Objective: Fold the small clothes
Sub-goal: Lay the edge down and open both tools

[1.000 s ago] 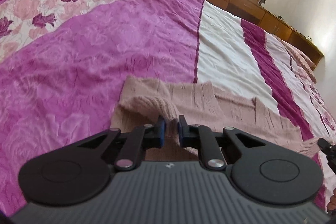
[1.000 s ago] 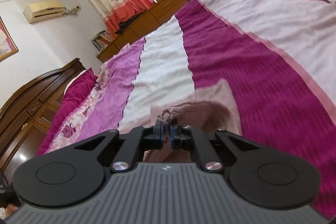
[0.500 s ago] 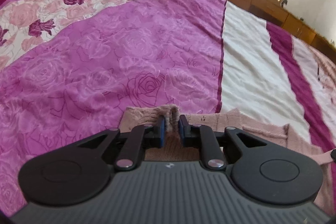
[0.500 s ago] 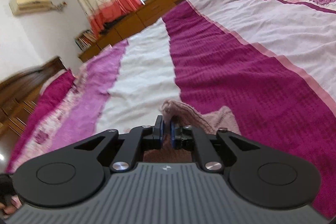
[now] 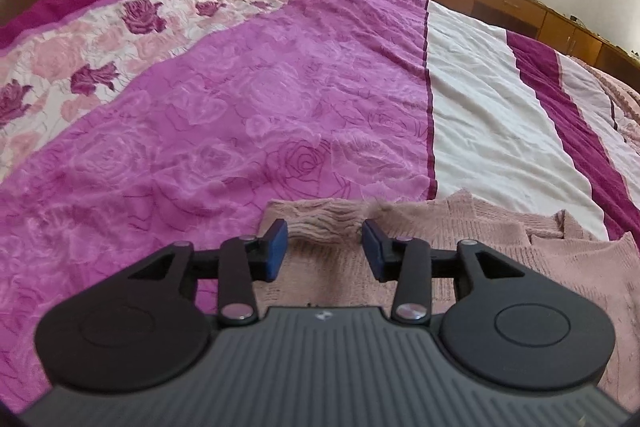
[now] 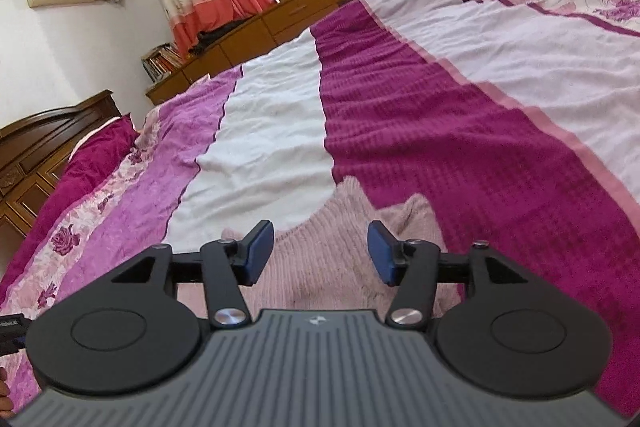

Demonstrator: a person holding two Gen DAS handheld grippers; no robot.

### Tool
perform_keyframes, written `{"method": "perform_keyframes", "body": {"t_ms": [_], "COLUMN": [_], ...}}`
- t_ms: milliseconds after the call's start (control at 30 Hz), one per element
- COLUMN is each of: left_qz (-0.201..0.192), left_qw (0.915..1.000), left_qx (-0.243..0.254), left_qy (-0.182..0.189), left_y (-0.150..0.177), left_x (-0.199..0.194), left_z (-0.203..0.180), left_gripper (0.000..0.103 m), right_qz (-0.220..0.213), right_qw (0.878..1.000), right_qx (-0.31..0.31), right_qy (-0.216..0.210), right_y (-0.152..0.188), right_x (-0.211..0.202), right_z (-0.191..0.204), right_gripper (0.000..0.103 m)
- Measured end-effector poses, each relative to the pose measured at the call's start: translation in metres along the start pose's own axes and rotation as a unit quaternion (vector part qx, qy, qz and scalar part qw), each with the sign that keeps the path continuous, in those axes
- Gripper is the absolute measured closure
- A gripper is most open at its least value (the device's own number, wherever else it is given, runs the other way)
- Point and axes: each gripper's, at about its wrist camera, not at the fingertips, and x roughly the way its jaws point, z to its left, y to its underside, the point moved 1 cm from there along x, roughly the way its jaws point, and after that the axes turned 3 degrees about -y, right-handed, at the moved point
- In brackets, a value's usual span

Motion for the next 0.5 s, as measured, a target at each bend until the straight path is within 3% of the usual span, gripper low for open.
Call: {"method": "perform_keyframes", "body": {"t_ms": [300,500], "left_qz": [0.01,0.031], "left_qw": [0.9989,0.9961], "left_qx": [0.039,0.041], "left_qy": [0.023,0.071], "left_y": [0.008,0.015], "left_x": [0.002,0.019], "left_z": [-0.009,-0.015], "left_gripper": [0.06,0.06], "right_qz": [0.017,0.024], "right_qw": [1.0,0.999], "right_qx": [-0.019,-0.024], "right_qy": [0.005,0.012], "right_y": [0.006,0.008], "right_x": [0.007,0.01], "right_z": [0.007,0.009], "right_gripper": [0.043,0.043]}}
